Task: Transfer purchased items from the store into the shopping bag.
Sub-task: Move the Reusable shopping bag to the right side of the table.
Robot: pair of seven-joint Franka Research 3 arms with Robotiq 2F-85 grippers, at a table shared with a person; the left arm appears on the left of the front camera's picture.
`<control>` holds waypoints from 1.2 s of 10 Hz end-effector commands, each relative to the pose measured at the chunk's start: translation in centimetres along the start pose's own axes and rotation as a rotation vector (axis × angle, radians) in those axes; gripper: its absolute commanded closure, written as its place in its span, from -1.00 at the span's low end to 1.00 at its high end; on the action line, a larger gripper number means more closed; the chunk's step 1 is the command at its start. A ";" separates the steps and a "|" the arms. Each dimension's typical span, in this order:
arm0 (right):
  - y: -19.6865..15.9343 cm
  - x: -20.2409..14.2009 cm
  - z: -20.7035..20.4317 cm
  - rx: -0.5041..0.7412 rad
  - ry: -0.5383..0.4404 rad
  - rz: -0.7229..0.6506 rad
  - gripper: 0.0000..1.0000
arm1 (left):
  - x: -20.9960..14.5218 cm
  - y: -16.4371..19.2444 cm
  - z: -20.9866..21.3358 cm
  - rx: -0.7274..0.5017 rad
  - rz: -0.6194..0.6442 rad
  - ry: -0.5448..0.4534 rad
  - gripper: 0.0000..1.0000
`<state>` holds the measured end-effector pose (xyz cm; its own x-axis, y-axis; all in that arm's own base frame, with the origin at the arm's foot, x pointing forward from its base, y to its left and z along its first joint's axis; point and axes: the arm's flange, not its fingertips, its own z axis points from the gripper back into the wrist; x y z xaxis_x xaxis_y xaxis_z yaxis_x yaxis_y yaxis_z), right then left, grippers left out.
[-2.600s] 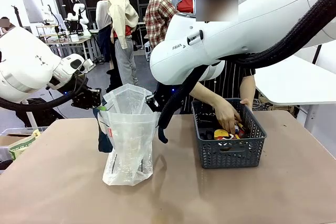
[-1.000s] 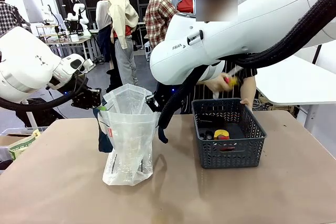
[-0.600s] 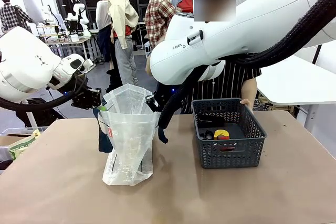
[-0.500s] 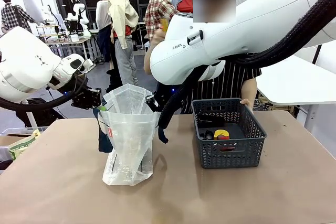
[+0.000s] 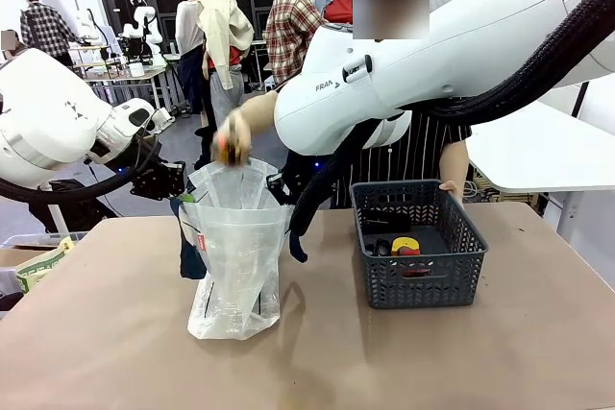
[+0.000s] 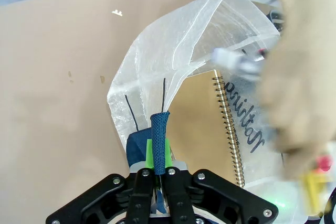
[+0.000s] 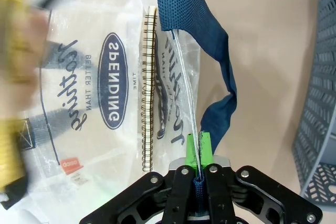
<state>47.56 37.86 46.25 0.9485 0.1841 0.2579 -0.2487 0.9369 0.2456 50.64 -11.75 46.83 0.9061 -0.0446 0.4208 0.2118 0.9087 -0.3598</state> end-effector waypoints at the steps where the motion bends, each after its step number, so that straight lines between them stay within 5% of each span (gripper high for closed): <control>1: 0.0 0.1 0.1 0.000 -0.003 0.000 1.00 | 0.1 0.1 0.1 0.000 0.001 -0.003 1.00; 12: 0.0 0.1 0.1 0.000 -0.003 0.000 1.00 | 0.1 0.1 0.1 0.000 0.001 -0.003 1.00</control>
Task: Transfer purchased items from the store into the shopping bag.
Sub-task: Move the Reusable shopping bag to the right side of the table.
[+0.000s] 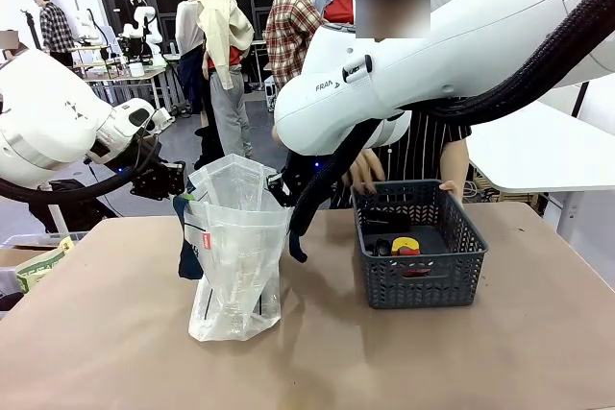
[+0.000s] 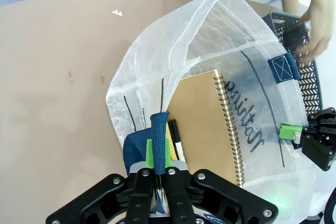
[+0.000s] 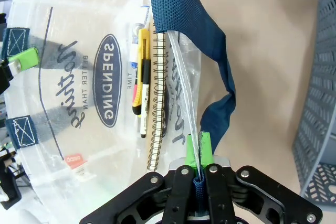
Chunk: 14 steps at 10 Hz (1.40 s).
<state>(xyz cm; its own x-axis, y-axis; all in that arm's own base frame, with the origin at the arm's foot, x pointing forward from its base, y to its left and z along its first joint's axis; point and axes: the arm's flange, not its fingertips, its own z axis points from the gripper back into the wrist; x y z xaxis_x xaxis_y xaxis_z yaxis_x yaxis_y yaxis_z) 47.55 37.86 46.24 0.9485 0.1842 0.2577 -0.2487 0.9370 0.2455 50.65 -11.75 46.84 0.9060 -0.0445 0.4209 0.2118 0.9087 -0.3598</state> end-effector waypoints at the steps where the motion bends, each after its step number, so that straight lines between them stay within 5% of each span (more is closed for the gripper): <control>1: 0.0 0.1 0.1 0.000 -0.003 0.000 1.00 | 0.1 0.1 0.1 0.000 0.001 -0.003 1.00; 14: 0.0 0.1 0.1 0.000 -0.003 0.000 1.00 | 0.1 0.1 0.1 0.000 0.001 -0.003 1.00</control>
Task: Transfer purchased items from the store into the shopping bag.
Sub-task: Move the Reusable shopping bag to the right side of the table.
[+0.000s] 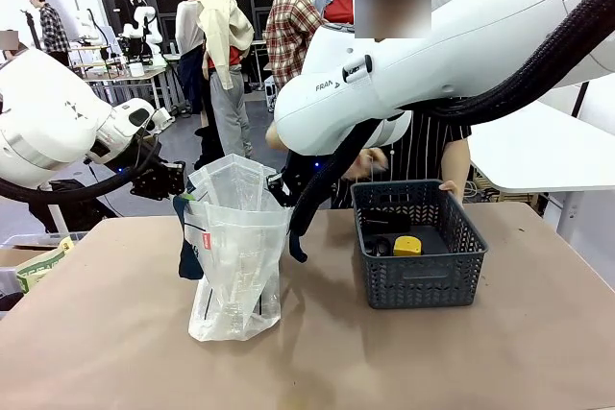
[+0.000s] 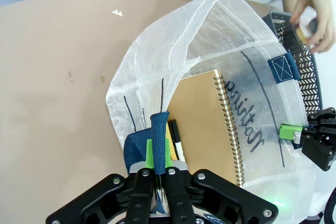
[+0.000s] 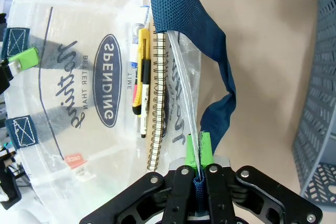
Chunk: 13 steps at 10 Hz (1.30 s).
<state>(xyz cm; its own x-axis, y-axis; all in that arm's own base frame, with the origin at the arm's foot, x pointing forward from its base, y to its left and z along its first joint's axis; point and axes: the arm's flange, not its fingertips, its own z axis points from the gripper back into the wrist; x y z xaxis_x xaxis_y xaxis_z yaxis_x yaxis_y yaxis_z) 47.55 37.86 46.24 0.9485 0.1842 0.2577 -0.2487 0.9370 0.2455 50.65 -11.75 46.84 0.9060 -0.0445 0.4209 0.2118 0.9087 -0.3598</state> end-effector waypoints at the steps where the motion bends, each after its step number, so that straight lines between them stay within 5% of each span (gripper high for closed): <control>1: 0.0 0.1 0.1 0.000 -0.003 0.000 1.00 | 0.1 0.1 0.1 0.000 0.001 -0.003 1.00; 13: 0.0 0.1 0.1 0.000 -0.003 0.000 1.00 | 0.1 0.1 0.1 0.000 0.001 -0.003 1.00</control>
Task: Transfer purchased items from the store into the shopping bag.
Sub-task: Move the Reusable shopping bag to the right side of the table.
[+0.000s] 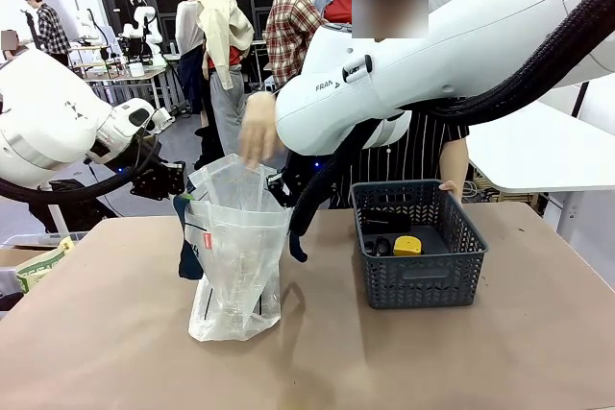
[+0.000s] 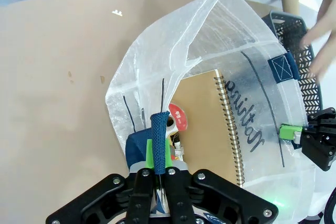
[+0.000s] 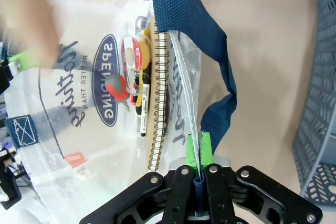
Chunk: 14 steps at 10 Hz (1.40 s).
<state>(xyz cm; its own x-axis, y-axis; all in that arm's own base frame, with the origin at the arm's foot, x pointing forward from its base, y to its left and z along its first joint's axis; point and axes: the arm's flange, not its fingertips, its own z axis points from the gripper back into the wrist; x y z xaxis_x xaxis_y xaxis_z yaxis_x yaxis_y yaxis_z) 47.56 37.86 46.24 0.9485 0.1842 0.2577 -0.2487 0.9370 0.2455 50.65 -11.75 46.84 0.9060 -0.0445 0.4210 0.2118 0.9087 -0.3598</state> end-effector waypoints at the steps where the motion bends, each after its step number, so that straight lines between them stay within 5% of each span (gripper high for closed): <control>1: 0.0 0.1 0.1 0.000 -0.003 0.000 1.00 | 0.1 0.1 0.1 0.000 0.001 -0.003 1.00; 14: 0.0 0.1 0.1 0.000 -0.003 0.000 1.00 | 0.1 0.1 0.1 0.000 0.001 -0.003 1.00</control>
<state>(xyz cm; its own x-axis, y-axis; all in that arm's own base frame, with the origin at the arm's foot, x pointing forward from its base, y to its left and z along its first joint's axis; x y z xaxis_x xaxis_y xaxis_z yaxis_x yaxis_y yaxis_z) 47.56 37.86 46.24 0.9485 0.1842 0.2577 -0.2487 0.9370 0.2455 50.65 -11.75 46.84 0.9060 -0.0445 0.4210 0.2118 0.9087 -0.3598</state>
